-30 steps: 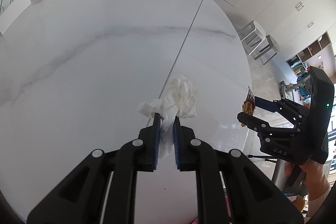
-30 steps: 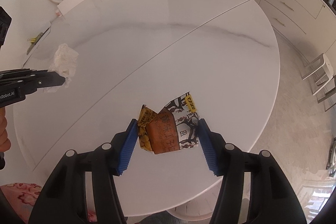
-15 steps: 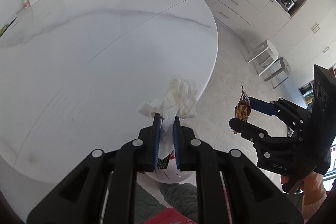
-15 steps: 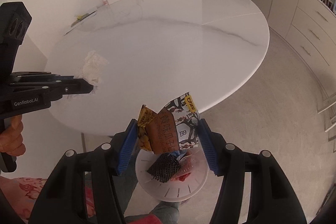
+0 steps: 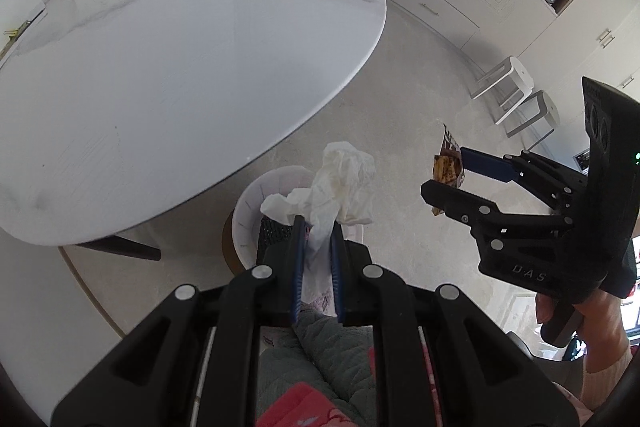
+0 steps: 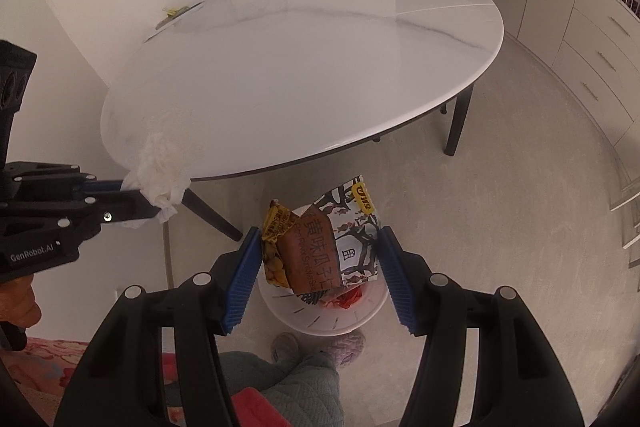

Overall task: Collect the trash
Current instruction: 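Carry tissue and snack wrapper to the white bin and open both tools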

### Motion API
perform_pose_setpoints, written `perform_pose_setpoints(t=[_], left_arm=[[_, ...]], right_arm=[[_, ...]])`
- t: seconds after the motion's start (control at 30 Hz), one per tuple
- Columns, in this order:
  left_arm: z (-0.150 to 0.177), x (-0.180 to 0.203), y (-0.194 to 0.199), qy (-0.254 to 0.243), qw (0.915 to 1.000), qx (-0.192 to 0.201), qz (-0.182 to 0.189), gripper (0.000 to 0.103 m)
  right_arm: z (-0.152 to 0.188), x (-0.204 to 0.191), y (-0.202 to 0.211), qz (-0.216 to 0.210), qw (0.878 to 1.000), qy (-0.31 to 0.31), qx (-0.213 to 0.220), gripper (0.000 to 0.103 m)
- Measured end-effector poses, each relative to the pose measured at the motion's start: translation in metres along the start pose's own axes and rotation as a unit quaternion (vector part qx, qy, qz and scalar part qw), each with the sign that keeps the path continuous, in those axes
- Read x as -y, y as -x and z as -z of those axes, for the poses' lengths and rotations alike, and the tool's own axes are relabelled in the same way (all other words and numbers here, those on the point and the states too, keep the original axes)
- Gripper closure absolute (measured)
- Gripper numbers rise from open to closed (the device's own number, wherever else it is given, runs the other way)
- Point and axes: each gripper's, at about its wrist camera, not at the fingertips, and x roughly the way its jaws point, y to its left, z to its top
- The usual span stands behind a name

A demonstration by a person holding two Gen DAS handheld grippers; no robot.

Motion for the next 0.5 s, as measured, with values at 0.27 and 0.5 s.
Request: perform_pose_setpoints(t=[0.27, 0.5], left_arm=[[0.02, 0.011, -0.072, -0.014, 0.9992, -0.036, -0.001, 0.091], [0.023, 0.014, -0.149, 0.013, 0.9975, -0.062, -0.03, 0.091]], right_arm=[[0.024, 0.009, 0.001, 0.011, 1.0, -0.001, -0.023, 0.043], [0.022, 0.041, -0.036, -0.016, 0.996, 0.037, -0.081, 0.043]])
